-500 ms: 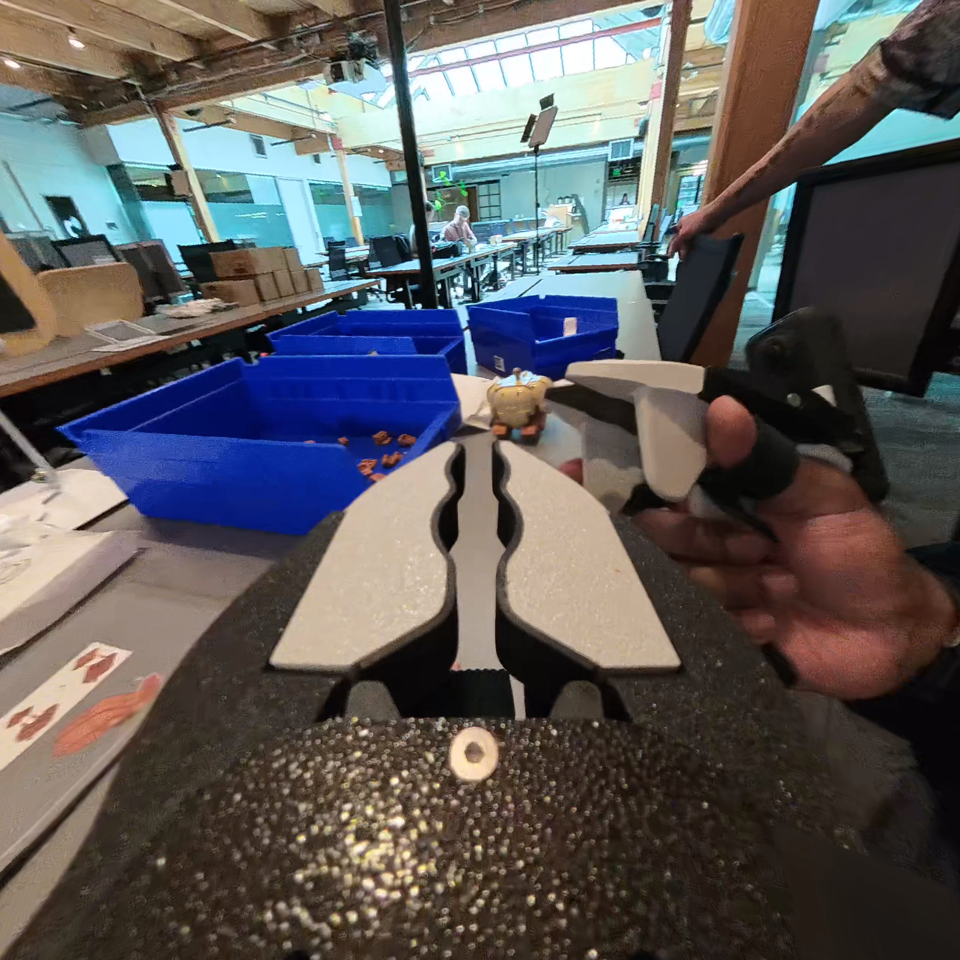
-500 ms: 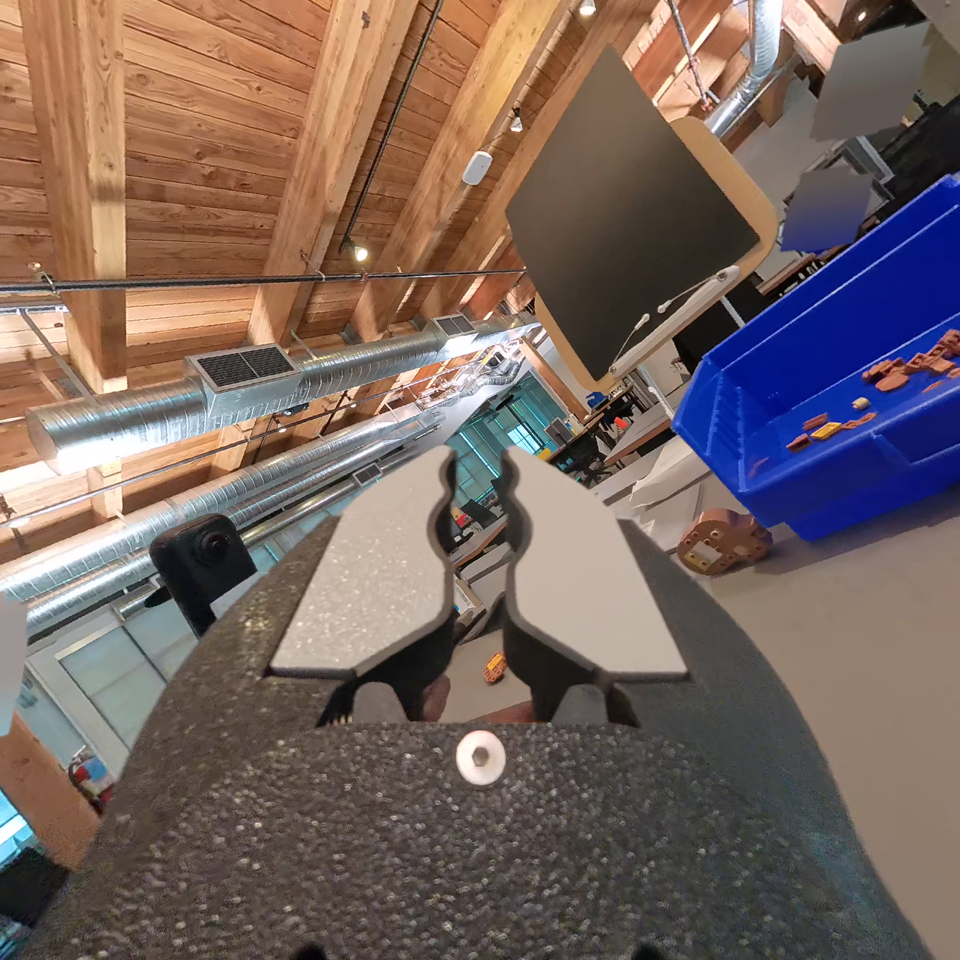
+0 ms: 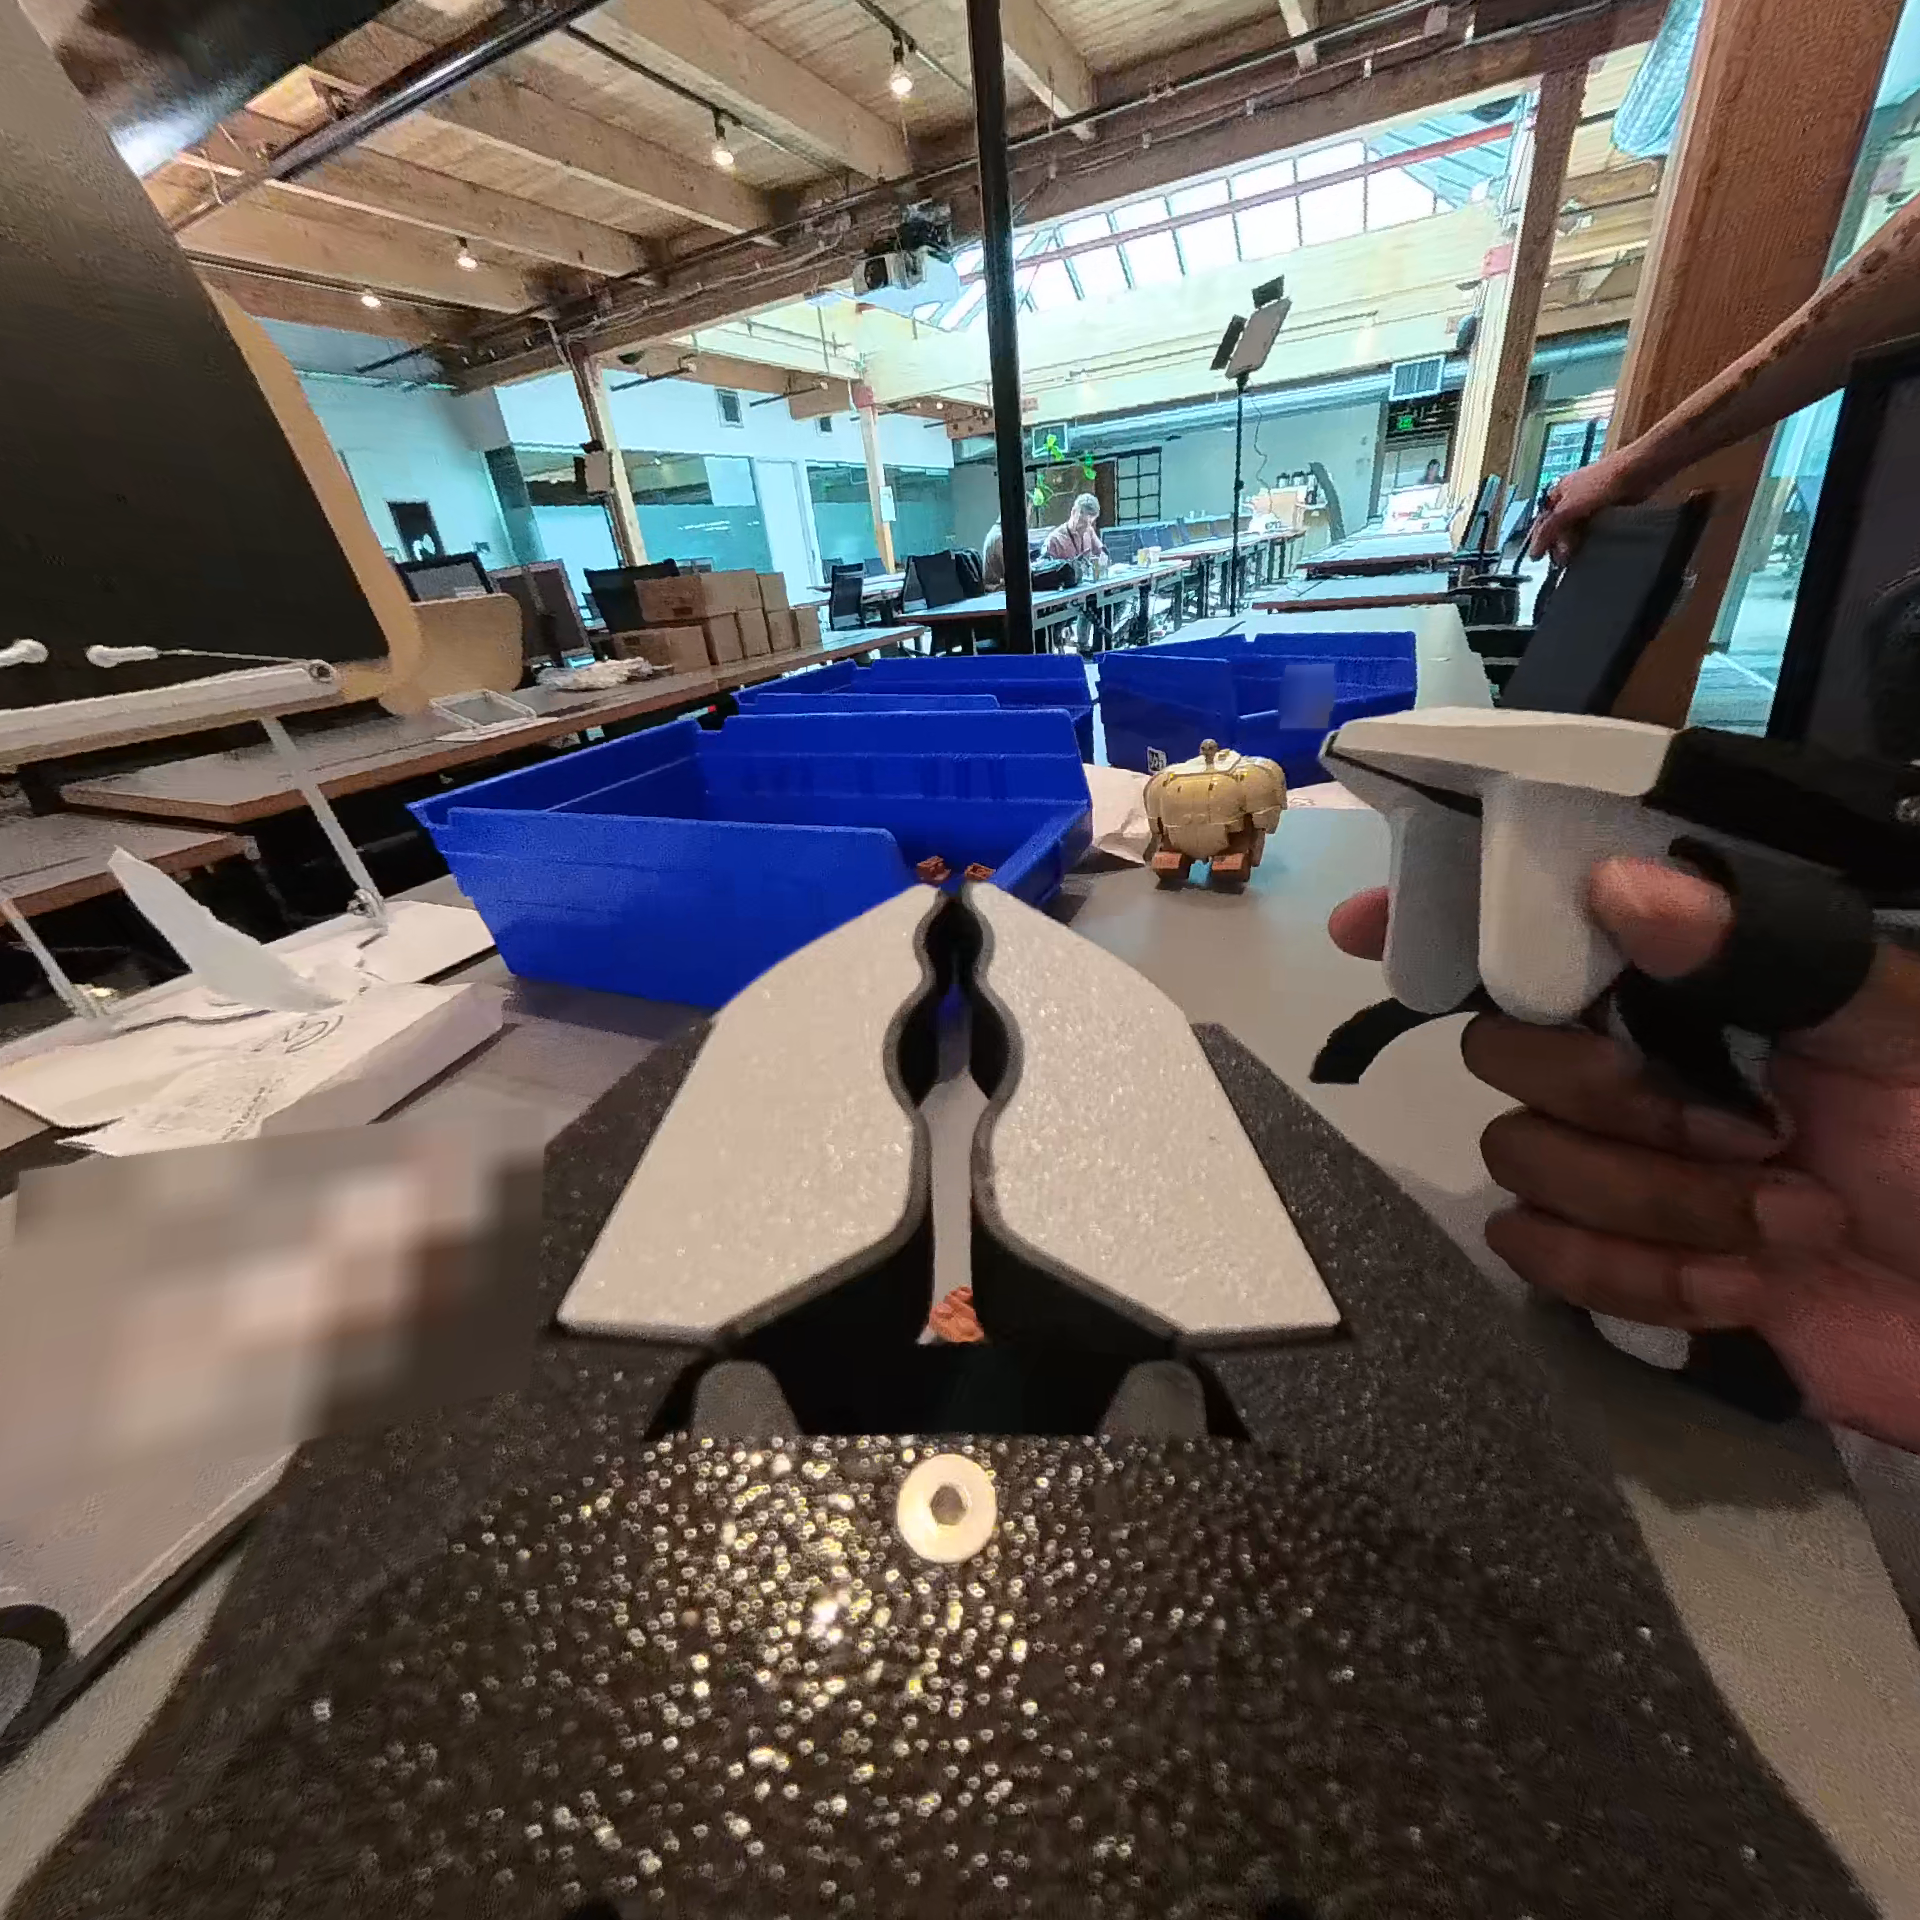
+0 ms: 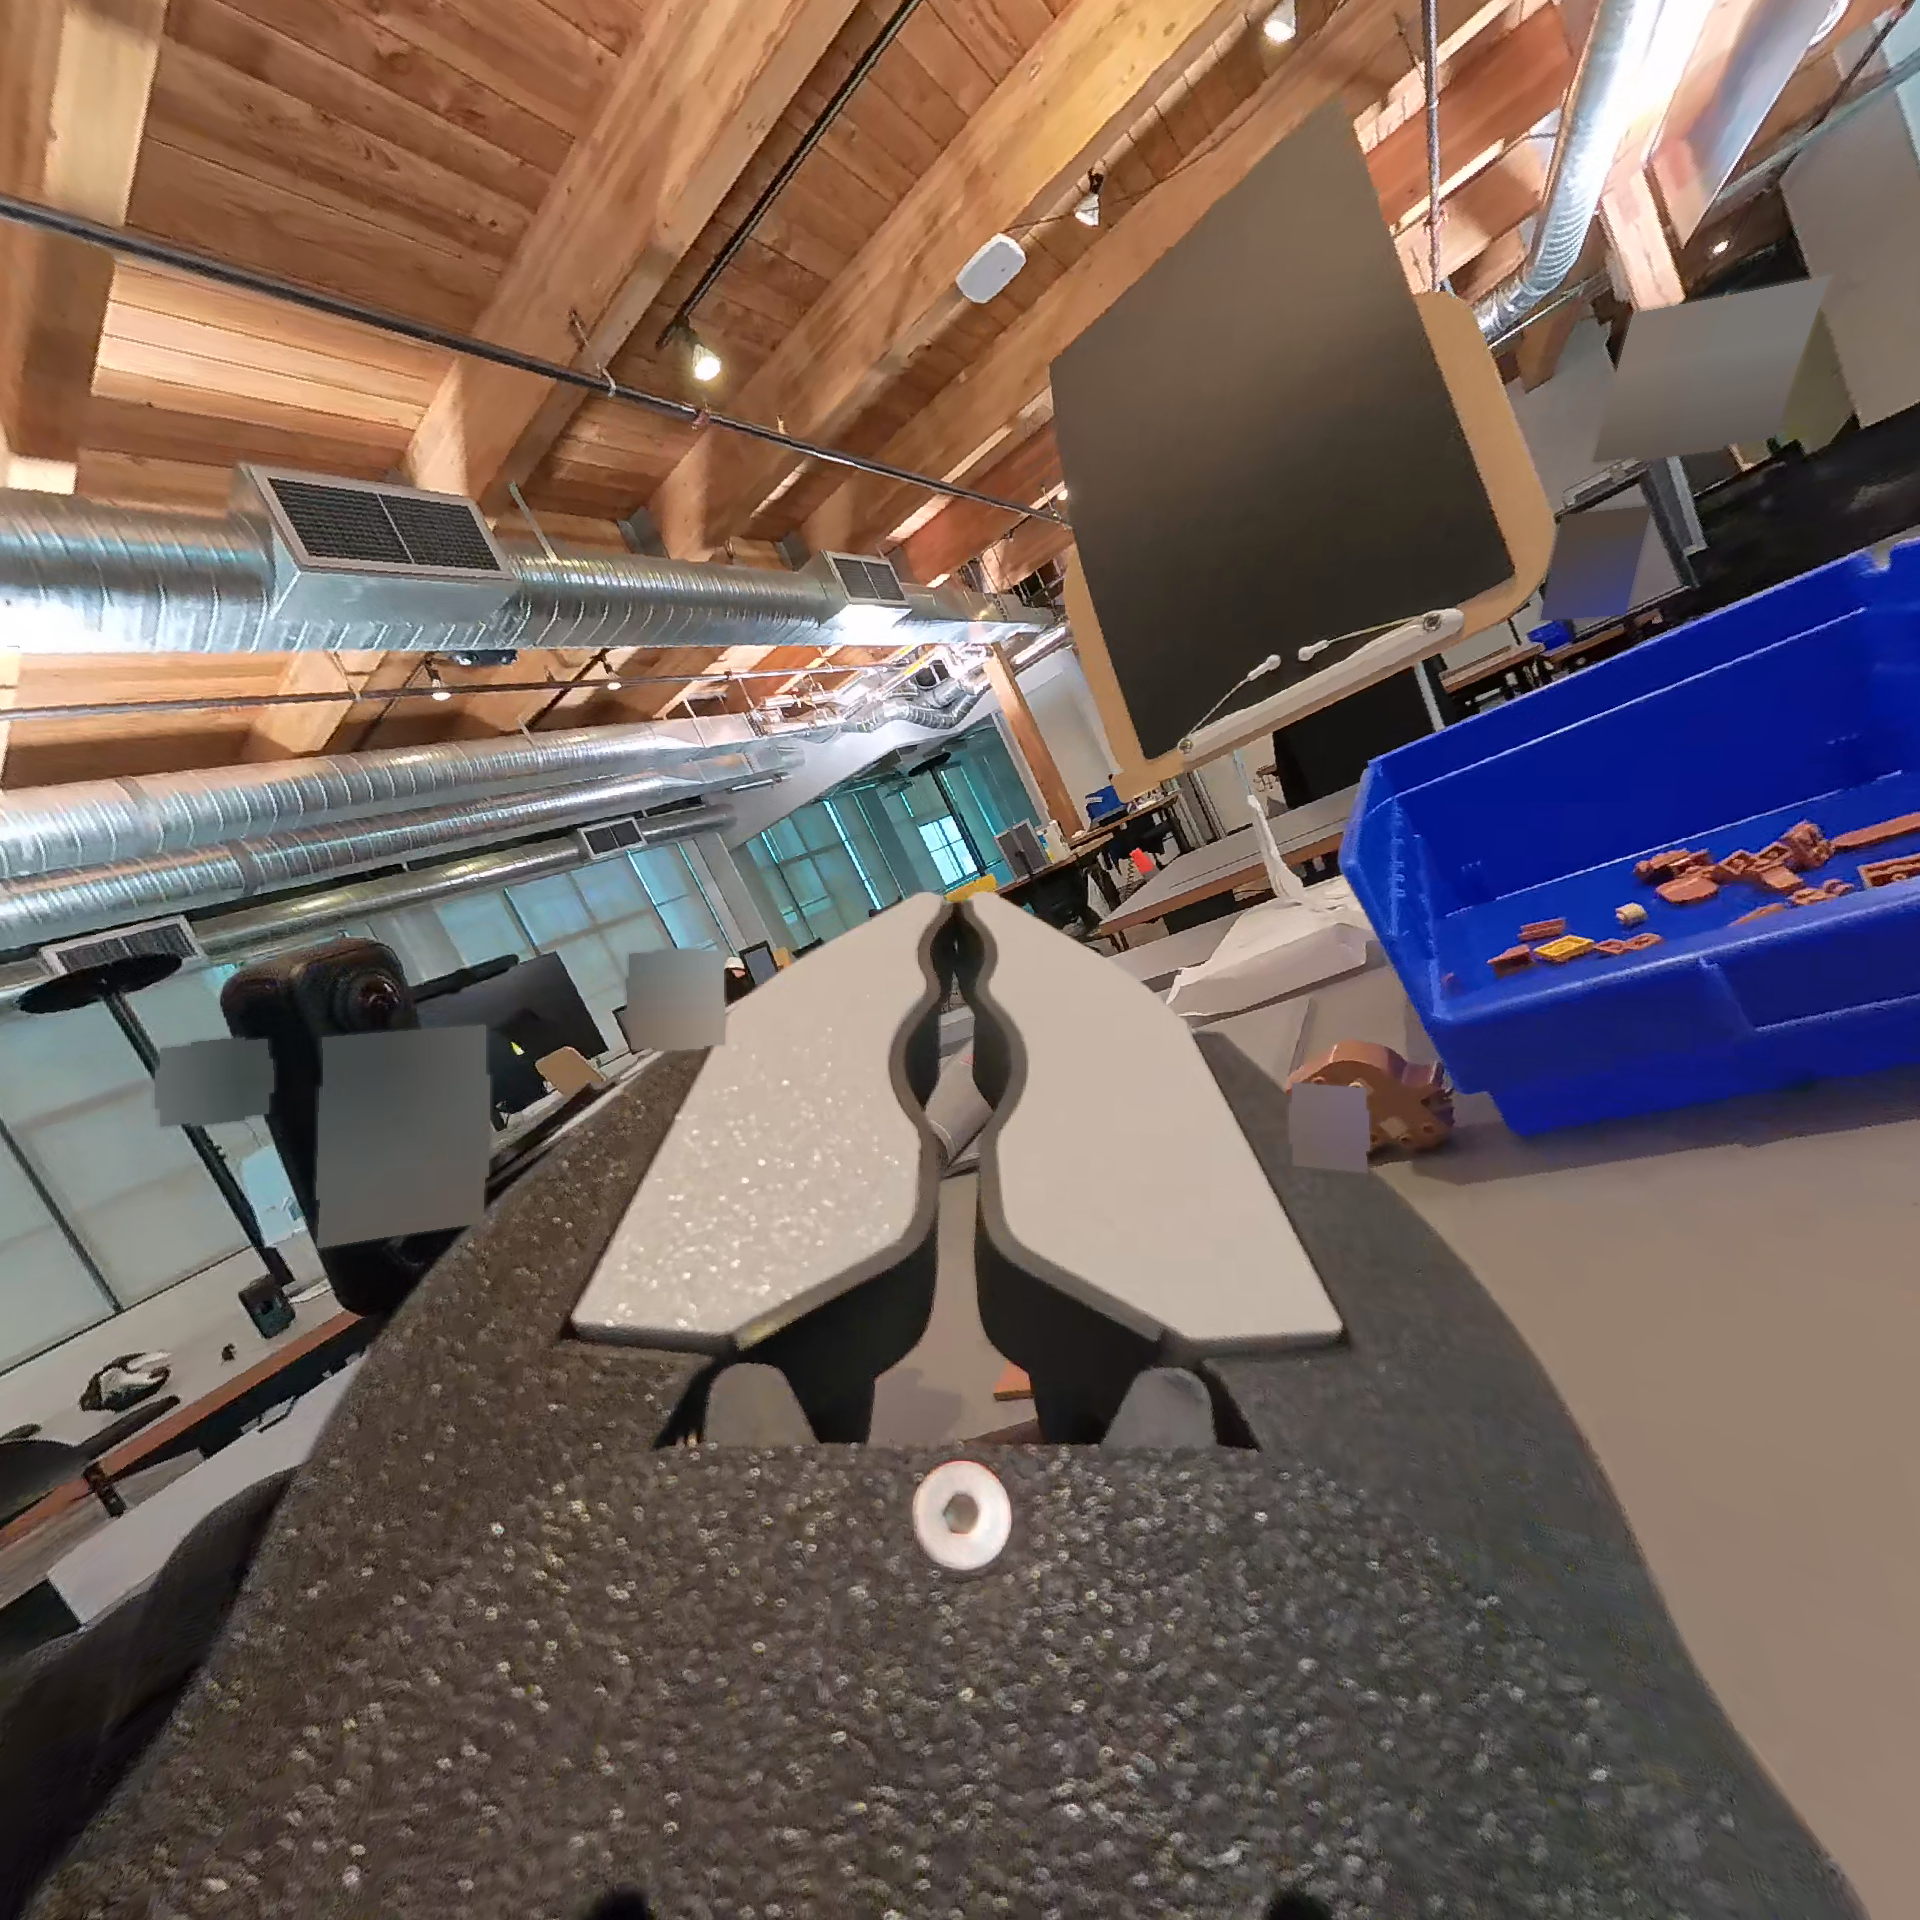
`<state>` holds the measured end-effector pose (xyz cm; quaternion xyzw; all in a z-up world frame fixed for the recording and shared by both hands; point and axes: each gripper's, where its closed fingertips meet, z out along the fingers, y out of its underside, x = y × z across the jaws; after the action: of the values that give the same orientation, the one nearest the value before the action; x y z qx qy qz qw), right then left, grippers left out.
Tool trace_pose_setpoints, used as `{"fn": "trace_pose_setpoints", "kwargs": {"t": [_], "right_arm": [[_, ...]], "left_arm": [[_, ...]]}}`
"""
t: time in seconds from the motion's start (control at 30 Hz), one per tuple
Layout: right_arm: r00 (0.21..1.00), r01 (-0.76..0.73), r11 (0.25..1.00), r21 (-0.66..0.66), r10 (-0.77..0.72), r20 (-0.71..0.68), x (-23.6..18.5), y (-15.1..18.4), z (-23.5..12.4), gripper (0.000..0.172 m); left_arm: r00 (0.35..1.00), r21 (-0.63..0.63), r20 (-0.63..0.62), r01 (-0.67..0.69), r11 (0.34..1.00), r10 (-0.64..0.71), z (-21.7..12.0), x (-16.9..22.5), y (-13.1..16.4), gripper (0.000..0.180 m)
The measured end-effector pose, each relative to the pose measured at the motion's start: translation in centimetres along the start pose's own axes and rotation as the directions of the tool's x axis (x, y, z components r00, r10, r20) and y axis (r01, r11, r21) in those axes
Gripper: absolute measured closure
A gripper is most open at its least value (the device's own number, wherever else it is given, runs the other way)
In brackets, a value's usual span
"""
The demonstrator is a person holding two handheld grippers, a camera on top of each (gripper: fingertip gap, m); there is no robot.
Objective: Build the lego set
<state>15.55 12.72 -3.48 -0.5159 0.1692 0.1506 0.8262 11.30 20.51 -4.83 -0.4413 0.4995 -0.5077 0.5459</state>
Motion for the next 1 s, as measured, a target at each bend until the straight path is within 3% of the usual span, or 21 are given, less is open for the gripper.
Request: {"fn": "trace_pose_setpoints", "kwargs": {"t": [0.53,1.0], "right_arm": [[0.999,0.043,0.999,0.028,-0.044,0.009,-0.6,-0.2,-0.4,0.172],[0.998,0.061,0.998,0.020,-0.061,-0.002,-0.7,0.0,-0.4,0.172]], "left_arm": [[0.996,0.037,0.028,0.086,0.996,-0.088,-0.4,-1.1,0.3,0.180],[0.996,0.020,0.016,0.088,0.996,-0.088,-0.1,-0.6,0.7,0.180]]}}
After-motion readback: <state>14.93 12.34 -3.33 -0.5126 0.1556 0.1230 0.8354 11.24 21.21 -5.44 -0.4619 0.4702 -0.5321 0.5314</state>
